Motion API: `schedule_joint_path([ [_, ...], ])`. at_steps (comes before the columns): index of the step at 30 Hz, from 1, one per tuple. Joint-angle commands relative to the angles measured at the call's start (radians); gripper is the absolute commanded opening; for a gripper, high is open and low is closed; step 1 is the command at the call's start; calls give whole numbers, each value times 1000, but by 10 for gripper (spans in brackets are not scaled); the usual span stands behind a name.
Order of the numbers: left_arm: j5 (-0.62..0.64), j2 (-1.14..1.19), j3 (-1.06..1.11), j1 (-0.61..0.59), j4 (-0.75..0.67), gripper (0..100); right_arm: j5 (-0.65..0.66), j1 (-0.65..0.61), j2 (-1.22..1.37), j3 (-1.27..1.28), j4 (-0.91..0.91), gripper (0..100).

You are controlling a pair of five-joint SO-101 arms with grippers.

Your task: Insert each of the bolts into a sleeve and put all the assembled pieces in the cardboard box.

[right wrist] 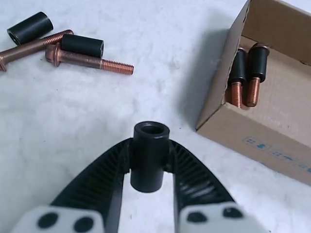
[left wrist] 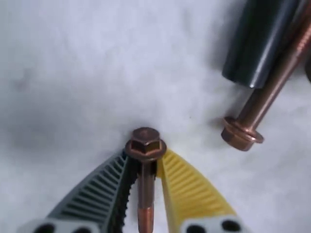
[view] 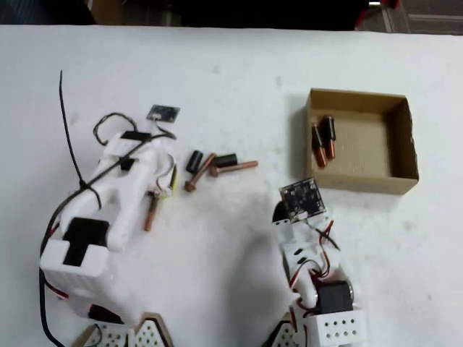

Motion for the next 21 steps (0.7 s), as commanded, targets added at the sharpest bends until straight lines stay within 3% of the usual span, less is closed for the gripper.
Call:
schedule_joint_path([
  [1, 8, 7, -25, 4, 2, 61, -2, -10, -10, 3, -27, 18],
  [21, 3, -1, -26, -4, 20, 65, -2, -8, -10, 3, -27, 18],
])
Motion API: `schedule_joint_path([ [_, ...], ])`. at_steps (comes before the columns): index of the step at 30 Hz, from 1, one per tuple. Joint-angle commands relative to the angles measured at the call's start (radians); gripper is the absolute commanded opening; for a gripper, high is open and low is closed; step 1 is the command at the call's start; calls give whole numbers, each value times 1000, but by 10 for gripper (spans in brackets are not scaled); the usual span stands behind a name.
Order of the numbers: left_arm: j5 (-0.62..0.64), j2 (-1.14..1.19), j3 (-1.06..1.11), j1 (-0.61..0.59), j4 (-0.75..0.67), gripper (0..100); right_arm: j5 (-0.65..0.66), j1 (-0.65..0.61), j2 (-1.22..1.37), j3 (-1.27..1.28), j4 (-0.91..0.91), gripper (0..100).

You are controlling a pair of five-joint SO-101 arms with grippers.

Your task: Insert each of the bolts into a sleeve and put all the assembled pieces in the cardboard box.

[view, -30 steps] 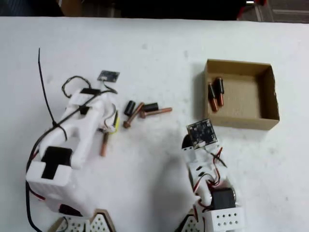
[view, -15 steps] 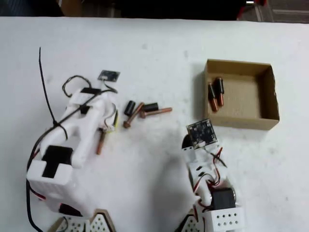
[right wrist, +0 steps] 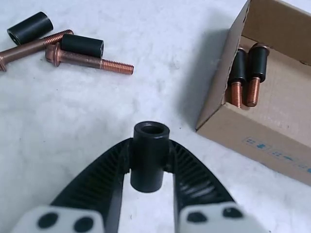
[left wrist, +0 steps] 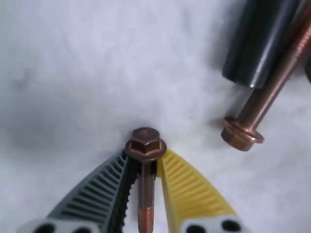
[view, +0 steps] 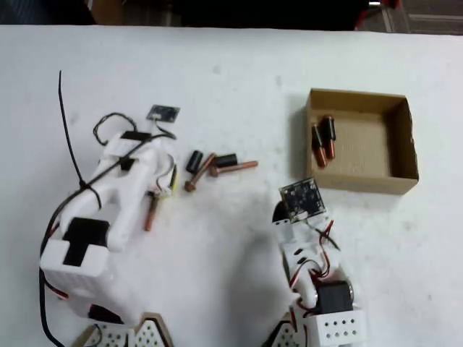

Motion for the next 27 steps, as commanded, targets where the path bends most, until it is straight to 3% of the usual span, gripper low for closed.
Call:
schedule_joint_path([
  [1, 3, -1, -26, -4, 25, 65, -2, -8, -10, 3, -27, 18],
  [4, 3, -2, -26, -5, 29, 76, -2, -7, -10, 3, -27, 18],
  [10, 3, -2, -26, -5, 49, 199, -2, -7, -10, 3, -27, 18],
  [18, 3, -1, -84, -18, 87, 203, -2, -10, -10, 3, -27, 18],
  [27, 3, 7, -91, -27, 37, 203, -2, -10, -10, 3, -27, 18],
])
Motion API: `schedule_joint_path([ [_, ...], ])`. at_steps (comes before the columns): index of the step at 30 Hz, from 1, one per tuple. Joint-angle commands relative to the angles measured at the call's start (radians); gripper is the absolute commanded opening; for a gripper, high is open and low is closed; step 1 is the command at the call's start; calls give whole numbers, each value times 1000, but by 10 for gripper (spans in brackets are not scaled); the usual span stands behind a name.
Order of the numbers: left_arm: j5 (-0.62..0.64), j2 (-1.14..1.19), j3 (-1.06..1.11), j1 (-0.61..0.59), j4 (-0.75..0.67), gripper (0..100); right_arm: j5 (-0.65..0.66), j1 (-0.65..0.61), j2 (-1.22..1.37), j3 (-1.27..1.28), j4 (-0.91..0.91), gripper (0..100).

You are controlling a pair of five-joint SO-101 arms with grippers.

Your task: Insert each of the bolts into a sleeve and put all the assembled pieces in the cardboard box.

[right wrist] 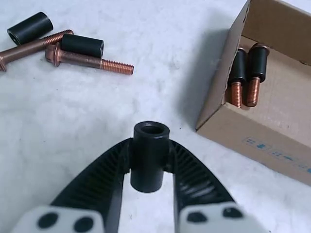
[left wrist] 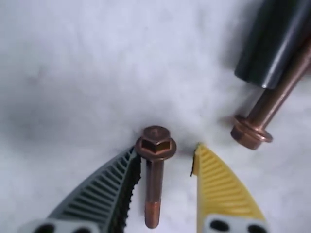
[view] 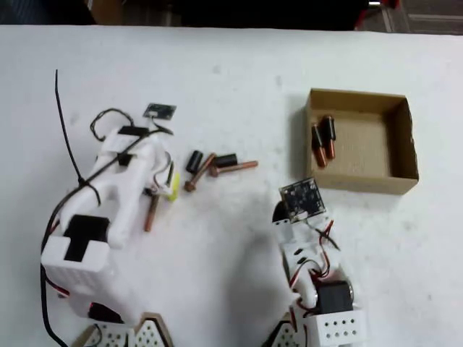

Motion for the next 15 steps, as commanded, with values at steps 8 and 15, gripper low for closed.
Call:
schedule_joint_path([
  [8, 3, -13, -38, -56, -25, 203, -2, -8, -10, 3, -27, 18],
  [15, 2, -13, -126, -51, 97, 207, -2, -10, -10, 3, -27, 18],
])
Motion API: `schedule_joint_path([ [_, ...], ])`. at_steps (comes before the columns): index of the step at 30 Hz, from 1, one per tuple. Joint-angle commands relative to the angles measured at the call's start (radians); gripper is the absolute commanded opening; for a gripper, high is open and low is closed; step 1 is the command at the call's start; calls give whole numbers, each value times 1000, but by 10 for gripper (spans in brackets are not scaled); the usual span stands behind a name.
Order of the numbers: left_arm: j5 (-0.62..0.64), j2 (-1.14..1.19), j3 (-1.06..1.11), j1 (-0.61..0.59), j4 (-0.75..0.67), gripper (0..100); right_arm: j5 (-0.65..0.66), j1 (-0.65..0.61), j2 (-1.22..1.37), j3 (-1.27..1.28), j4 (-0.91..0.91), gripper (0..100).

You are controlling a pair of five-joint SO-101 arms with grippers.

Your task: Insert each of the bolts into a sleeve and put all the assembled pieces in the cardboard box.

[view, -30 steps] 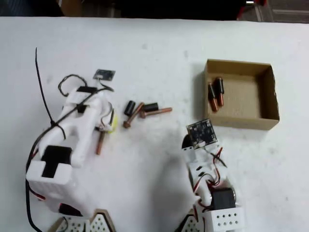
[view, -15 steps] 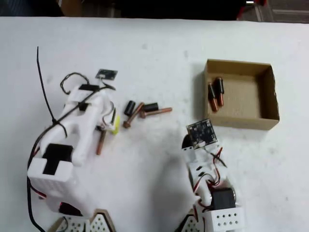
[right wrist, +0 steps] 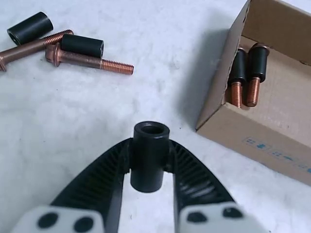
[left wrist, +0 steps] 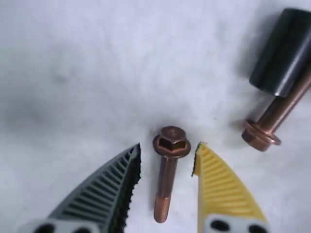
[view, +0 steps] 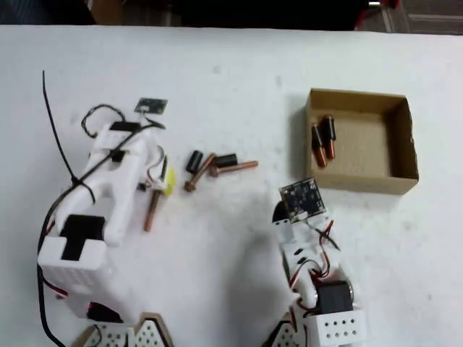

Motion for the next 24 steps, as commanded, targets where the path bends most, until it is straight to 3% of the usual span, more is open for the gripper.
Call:
schedule_joint_path([
  [1, 5, -15, -58, -10, 37, 207, -2, -10, -10, 3, -27, 18],
  [24, 6, -4, 11, -7, -133, 203, -2, -8, -10, 3, -27, 18],
])
